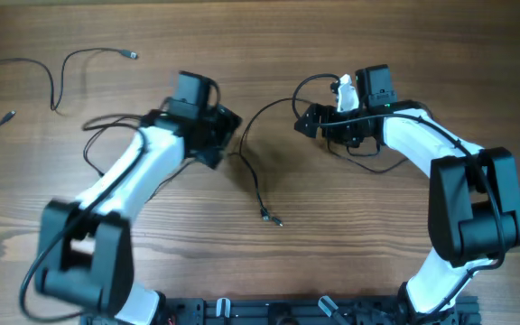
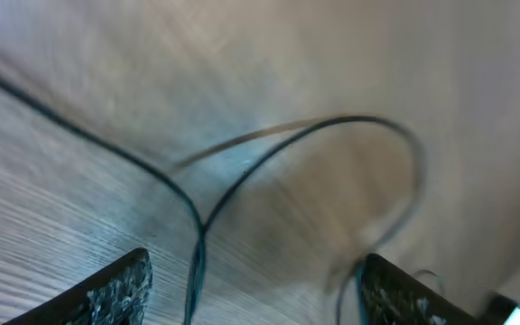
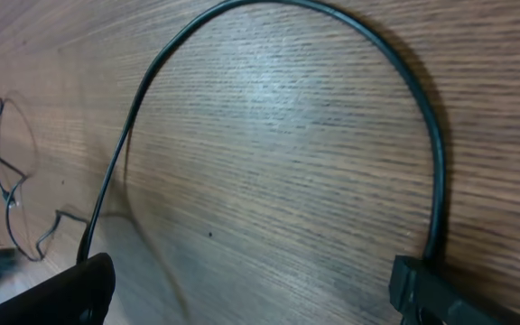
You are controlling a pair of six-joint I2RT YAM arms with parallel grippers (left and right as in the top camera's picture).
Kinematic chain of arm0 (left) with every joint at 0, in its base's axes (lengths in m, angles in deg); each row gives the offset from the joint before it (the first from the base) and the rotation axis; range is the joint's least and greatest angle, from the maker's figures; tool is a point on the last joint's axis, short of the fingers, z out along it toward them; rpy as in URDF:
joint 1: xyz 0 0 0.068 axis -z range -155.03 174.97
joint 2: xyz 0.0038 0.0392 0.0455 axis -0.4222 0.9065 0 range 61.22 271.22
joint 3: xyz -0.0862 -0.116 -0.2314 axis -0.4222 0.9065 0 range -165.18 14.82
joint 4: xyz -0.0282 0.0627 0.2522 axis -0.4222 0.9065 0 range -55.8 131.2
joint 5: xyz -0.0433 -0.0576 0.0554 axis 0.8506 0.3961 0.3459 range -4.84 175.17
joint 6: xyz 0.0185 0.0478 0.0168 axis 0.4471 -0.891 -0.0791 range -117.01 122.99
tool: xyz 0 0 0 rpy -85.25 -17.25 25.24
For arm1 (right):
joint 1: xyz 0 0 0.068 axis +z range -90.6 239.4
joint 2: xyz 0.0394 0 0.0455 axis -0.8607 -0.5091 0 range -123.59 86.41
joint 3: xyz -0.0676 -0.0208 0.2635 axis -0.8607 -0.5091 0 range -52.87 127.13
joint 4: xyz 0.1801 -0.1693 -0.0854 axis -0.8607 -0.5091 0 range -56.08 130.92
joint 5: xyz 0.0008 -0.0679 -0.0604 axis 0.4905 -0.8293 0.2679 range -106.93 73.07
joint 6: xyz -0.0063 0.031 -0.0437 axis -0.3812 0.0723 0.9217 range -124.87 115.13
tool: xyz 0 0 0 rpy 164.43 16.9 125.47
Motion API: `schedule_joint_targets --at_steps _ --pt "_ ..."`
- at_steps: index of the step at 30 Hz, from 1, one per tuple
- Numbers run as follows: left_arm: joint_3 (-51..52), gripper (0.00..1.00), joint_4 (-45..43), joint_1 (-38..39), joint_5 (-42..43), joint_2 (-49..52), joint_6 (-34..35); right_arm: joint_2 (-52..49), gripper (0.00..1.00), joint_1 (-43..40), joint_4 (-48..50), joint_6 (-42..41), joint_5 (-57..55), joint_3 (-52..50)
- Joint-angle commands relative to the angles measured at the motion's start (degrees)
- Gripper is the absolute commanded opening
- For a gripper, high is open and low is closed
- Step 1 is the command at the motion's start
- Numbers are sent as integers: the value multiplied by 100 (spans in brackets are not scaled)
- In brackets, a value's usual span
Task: Untangle cables
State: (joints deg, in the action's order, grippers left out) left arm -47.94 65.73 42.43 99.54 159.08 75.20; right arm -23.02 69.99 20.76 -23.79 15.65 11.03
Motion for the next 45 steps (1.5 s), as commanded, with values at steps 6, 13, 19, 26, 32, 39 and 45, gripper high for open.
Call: schedule_joint_targets --at_steps 6,13,19,26,32,39,45 --pt "-13 61 173 192 -308 844 2153 -63 100 33 -9 140 157 15" --pt "-13 4 188 254 -831 859 2076 -63 100 37 61 24 483 15" --pt "-17 4 -442 92 -629 424 166 -74 100 79 304 -1281 1126 15" --pt "-13 78 577 129 -629 282 1641 -83 100 271 446 -1255 1108 15" --pt "-13 55 428 345 -498 841 3416 -83 100 273 442 -1250 1097 15" --pt "-13 31 103 345 -136 1311 3713 -83 100 273 428 -1191 1097 15" --pt "-26 4 81 37 -129 892 2048 -83 100 275 417 -1193 1117 15"
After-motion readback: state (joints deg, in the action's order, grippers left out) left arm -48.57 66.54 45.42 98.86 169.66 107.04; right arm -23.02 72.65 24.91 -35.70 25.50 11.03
